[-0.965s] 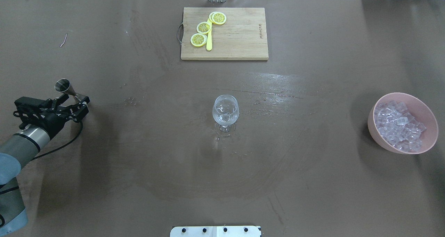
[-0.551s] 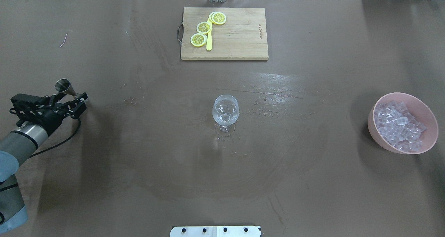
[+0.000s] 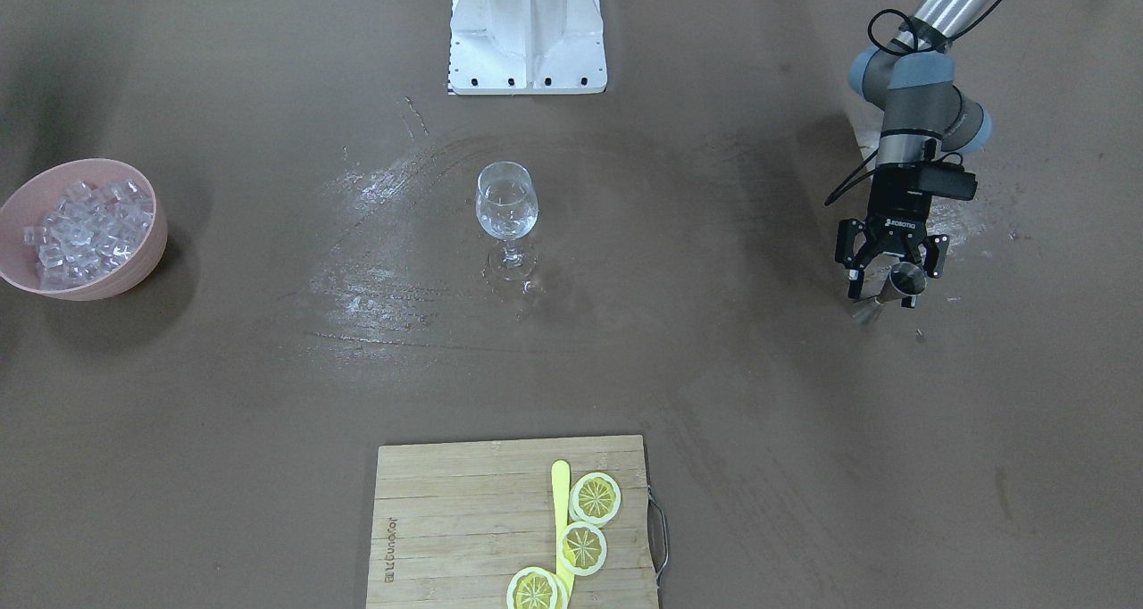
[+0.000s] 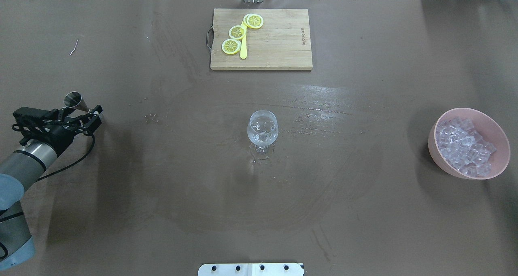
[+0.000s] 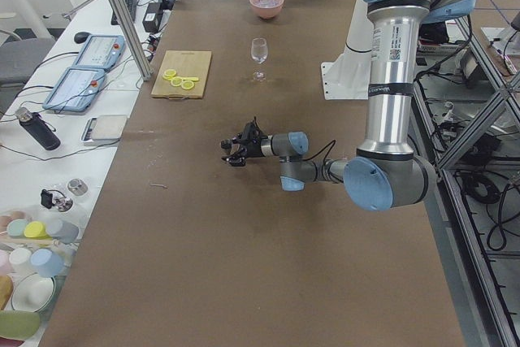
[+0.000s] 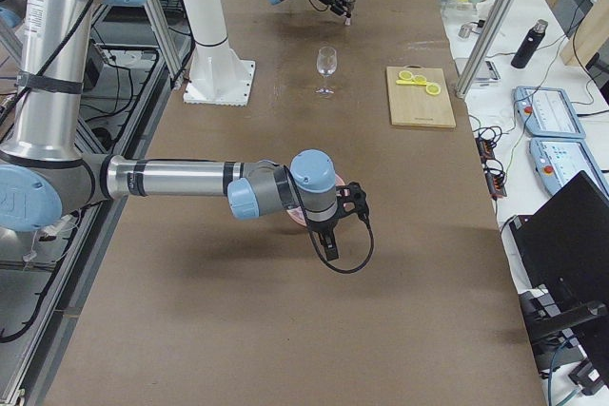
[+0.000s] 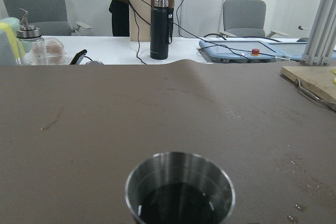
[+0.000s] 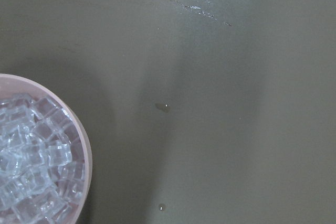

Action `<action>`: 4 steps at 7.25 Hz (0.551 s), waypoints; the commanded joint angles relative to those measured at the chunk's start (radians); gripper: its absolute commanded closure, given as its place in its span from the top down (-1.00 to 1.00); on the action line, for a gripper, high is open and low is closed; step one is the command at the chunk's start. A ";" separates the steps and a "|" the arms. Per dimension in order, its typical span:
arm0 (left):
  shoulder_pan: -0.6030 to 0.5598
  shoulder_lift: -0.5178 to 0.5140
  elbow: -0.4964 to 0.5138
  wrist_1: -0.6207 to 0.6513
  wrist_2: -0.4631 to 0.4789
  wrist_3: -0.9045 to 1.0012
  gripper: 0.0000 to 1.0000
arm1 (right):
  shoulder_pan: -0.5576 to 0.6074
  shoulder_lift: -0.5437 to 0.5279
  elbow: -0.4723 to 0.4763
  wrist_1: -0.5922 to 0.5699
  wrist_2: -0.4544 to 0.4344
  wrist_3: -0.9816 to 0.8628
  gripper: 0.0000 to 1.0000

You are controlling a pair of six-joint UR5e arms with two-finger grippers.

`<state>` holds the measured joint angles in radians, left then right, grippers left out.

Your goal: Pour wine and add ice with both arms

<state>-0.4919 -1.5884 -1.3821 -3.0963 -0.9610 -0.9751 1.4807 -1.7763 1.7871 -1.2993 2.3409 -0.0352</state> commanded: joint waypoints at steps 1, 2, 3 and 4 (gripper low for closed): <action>0.003 -0.004 0.006 0.001 0.001 0.000 0.46 | 0.000 0.000 0.000 0.000 0.000 0.000 1.00; 0.000 -0.002 0.006 0.001 0.001 0.000 0.37 | 0.000 0.000 0.000 0.000 0.000 -0.002 1.00; 0.003 -0.004 0.006 0.001 0.001 0.000 0.25 | 0.000 0.000 0.000 0.000 0.000 0.000 1.00; 0.000 -0.004 0.008 0.001 0.001 0.000 0.11 | 0.000 0.000 -0.001 0.000 0.000 -0.002 1.00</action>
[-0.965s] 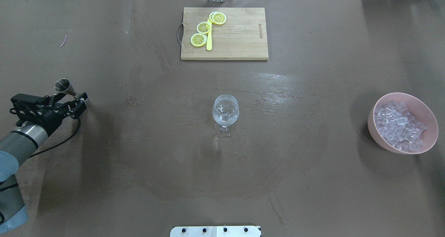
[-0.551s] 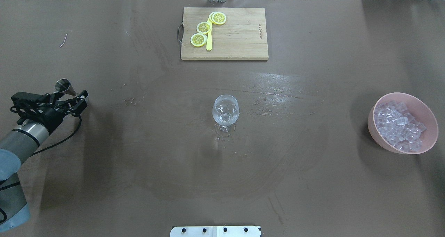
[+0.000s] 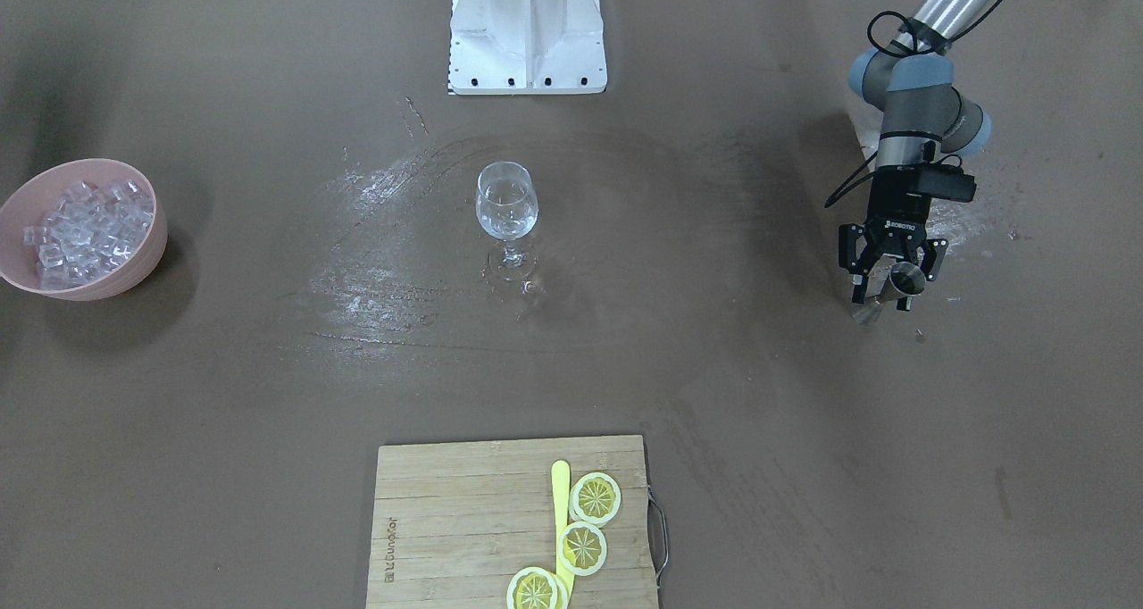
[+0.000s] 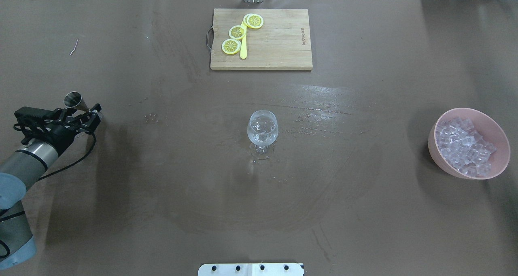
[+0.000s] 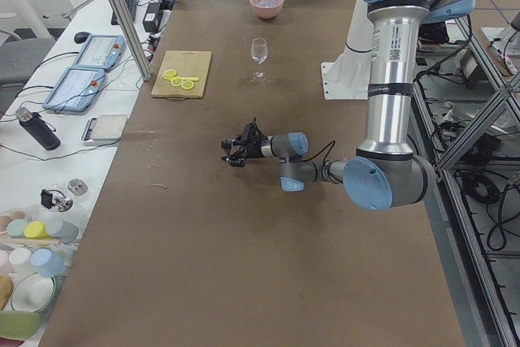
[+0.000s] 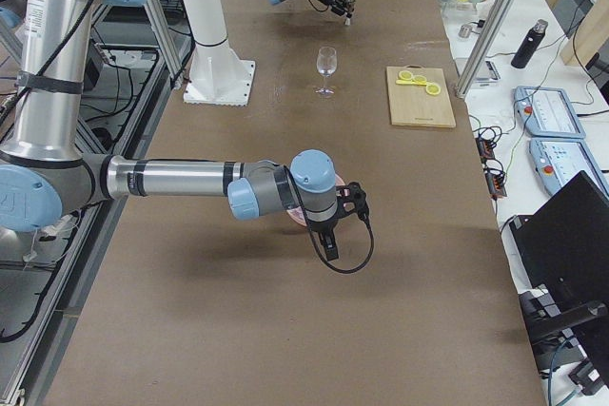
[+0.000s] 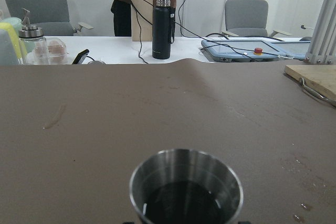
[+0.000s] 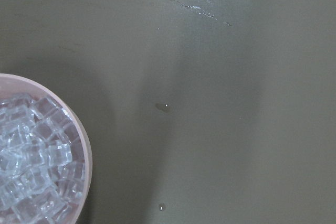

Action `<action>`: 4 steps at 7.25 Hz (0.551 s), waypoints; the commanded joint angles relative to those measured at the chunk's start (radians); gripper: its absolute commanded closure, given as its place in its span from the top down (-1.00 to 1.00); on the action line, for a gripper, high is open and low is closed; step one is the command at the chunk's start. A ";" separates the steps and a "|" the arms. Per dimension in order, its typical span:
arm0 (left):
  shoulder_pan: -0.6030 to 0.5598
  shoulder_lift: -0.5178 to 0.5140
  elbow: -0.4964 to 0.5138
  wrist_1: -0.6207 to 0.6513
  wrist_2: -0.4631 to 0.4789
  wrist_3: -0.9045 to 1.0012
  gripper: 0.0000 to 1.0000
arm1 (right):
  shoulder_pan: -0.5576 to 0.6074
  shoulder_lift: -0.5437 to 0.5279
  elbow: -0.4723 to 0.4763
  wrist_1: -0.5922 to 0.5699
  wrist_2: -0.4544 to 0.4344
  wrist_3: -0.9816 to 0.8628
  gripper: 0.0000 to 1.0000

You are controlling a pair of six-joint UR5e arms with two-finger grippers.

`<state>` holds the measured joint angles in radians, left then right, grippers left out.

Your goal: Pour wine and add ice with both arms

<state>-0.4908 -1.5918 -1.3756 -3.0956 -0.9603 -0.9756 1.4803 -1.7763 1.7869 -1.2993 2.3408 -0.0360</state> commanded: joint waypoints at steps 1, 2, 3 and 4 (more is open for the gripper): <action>0.001 0.001 0.015 -0.001 -0.002 0.000 0.01 | 0.000 0.000 -0.001 0.000 0.000 0.001 1.00; 0.002 -0.002 0.018 -0.002 0.000 -0.002 -0.06 | 0.000 0.000 0.000 0.000 0.000 0.001 1.00; 0.002 -0.004 0.020 -0.002 -0.002 -0.002 -0.12 | 0.001 0.000 0.000 0.000 0.000 0.001 1.00; 0.002 -0.004 0.020 -0.002 -0.002 -0.002 -0.22 | 0.001 0.000 0.000 0.000 0.000 0.001 1.00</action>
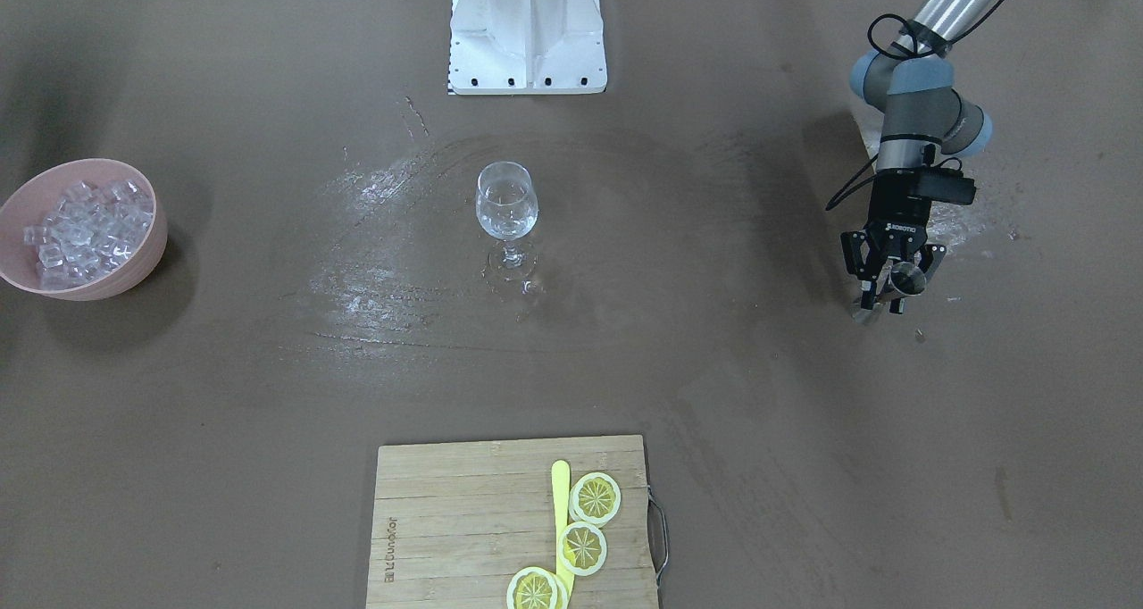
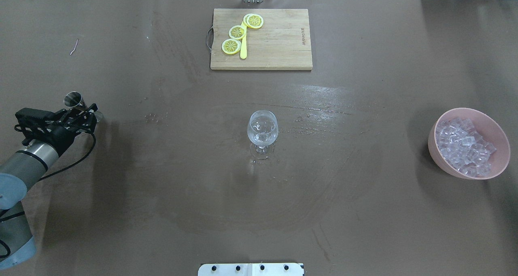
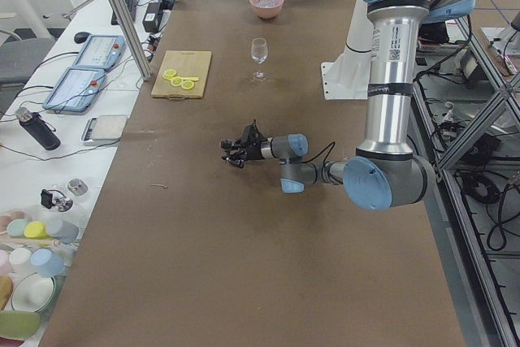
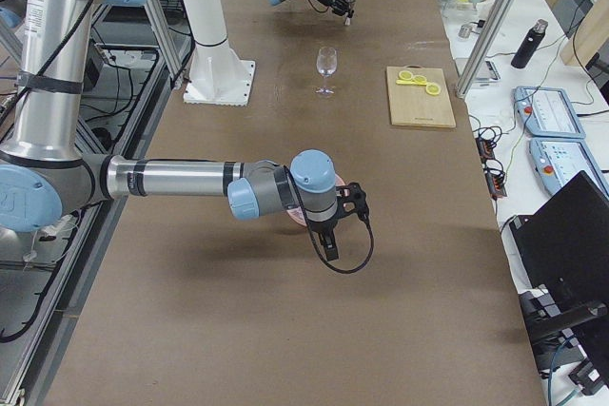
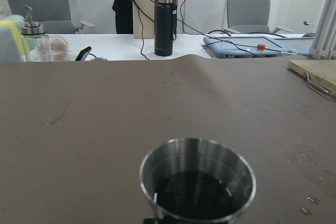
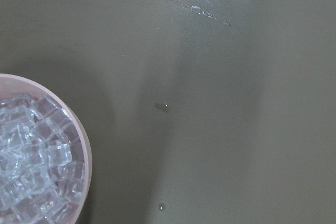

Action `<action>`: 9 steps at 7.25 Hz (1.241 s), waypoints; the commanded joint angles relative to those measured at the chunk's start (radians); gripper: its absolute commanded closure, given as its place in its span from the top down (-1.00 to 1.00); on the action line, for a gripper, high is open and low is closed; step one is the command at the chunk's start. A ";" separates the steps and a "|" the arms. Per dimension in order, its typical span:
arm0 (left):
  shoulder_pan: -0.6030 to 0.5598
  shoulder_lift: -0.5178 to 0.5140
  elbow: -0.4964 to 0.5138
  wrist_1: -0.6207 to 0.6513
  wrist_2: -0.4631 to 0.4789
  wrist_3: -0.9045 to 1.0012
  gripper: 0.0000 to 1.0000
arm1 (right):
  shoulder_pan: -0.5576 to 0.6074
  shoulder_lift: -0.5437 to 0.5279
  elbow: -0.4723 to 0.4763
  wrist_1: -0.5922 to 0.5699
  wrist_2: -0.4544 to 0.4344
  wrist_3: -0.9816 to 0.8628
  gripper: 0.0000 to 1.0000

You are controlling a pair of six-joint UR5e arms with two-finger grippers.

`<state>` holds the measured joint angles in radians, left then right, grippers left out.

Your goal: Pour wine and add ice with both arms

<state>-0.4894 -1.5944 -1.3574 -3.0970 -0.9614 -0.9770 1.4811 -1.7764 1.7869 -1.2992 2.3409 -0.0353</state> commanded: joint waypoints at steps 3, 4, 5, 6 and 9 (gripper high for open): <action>-0.003 -0.002 0.001 0.000 0.000 -0.002 -0.61 | 0.001 0.000 0.000 0.000 0.000 0.000 1.00; -0.003 -0.002 0.000 -0.002 0.000 -0.003 -0.73 | -0.001 -0.002 0.000 0.000 0.000 0.000 1.00; -0.003 -0.002 0.000 -0.002 0.001 -0.005 -0.90 | -0.001 0.000 0.000 0.000 0.000 0.000 1.00; -0.003 -0.004 -0.002 -0.003 0.000 -0.006 -1.00 | 0.001 0.000 0.002 0.000 0.000 0.000 1.00; -0.012 -0.037 -0.014 -0.003 -0.003 0.004 -1.00 | -0.001 0.000 0.000 0.000 0.000 0.000 1.00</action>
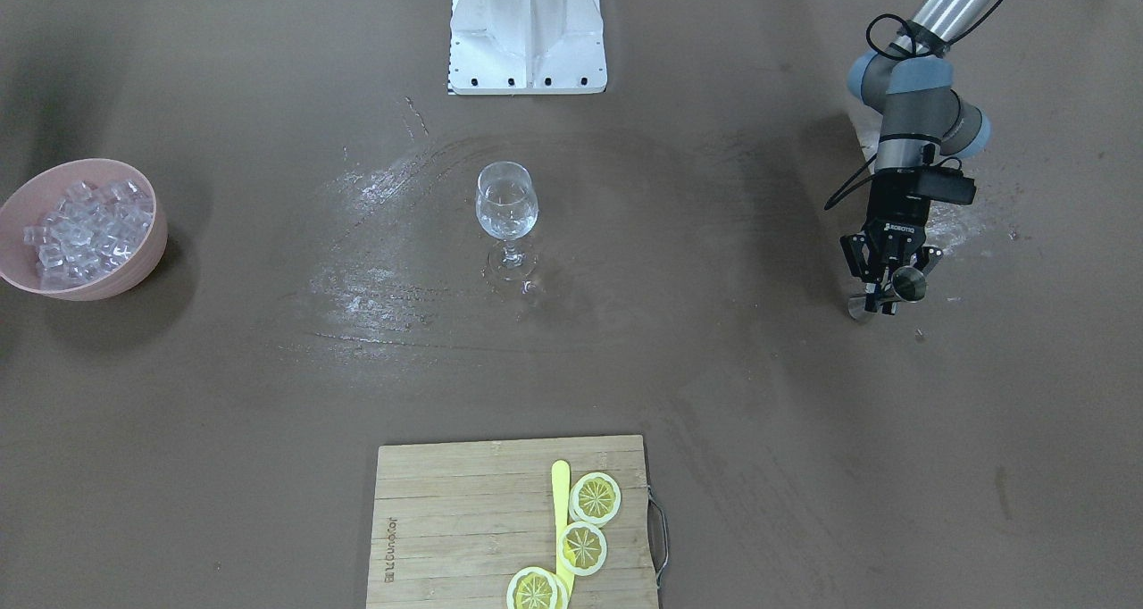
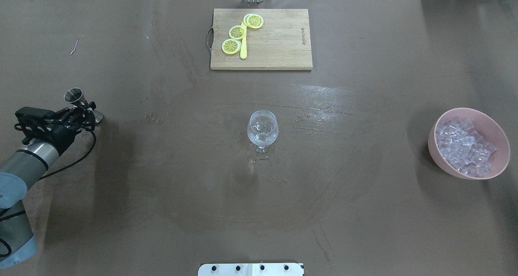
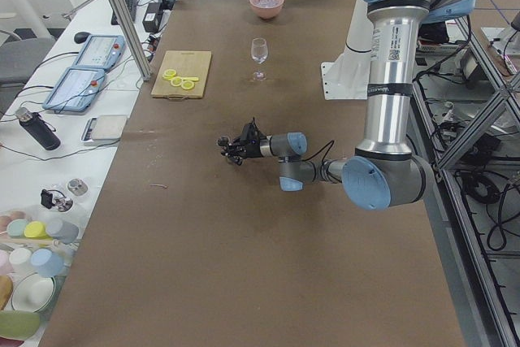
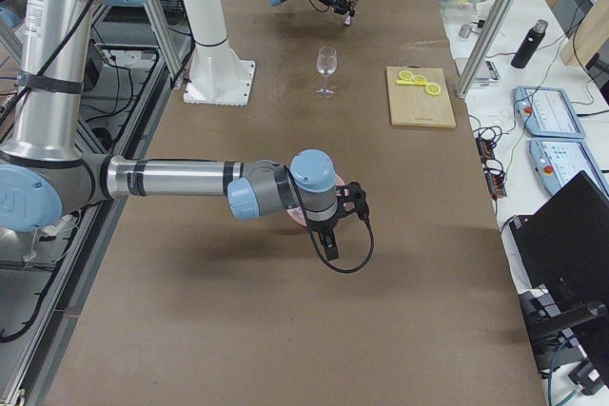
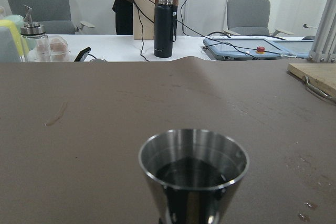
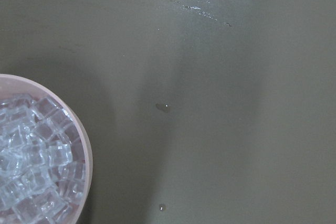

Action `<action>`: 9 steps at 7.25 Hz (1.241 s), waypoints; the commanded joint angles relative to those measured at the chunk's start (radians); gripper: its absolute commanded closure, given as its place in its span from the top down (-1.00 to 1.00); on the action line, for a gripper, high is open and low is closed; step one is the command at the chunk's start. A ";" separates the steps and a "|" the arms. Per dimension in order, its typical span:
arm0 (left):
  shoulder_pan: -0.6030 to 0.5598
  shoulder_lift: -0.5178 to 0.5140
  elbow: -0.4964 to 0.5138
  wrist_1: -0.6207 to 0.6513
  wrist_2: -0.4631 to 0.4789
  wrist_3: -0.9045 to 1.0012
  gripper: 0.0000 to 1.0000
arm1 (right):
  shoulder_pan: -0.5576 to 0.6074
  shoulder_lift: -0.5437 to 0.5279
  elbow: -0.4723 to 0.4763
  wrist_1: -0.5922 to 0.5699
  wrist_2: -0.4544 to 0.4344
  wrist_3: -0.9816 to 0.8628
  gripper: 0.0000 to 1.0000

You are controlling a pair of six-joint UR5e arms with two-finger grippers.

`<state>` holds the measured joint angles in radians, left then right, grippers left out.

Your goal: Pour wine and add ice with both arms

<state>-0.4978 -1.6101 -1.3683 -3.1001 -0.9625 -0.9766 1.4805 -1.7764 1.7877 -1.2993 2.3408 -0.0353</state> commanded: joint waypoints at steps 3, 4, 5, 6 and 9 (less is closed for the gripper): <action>-0.001 -0.050 -0.041 -0.067 -0.015 0.143 -1.00 | 0.001 -0.001 -0.002 0.000 0.000 0.000 1.00; 0.002 -0.057 -0.043 -0.080 -0.059 0.213 -1.00 | 0.000 -0.001 -0.002 0.000 0.000 -0.001 1.00; -0.001 -0.074 -0.060 -0.087 -0.120 0.245 -1.00 | 0.000 -0.001 -0.002 0.000 -0.001 0.000 1.00; 0.002 -0.086 -0.080 -0.086 -0.128 0.246 -1.00 | 0.001 -0.001 -0.002 0.000 -0.002 0.000 1.00; -0.004 -0.097 -0.084 -0.080 -0.244 0.248 -1.00 | 0.000 0.000 -0.002 0.000 0.000 0.000 1.00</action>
<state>-0.4994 -1.7042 -1.4490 -3.1837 -1.1559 -0.7299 1.4810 -1.7765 1.7856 -1.2993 2.3403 -0.0353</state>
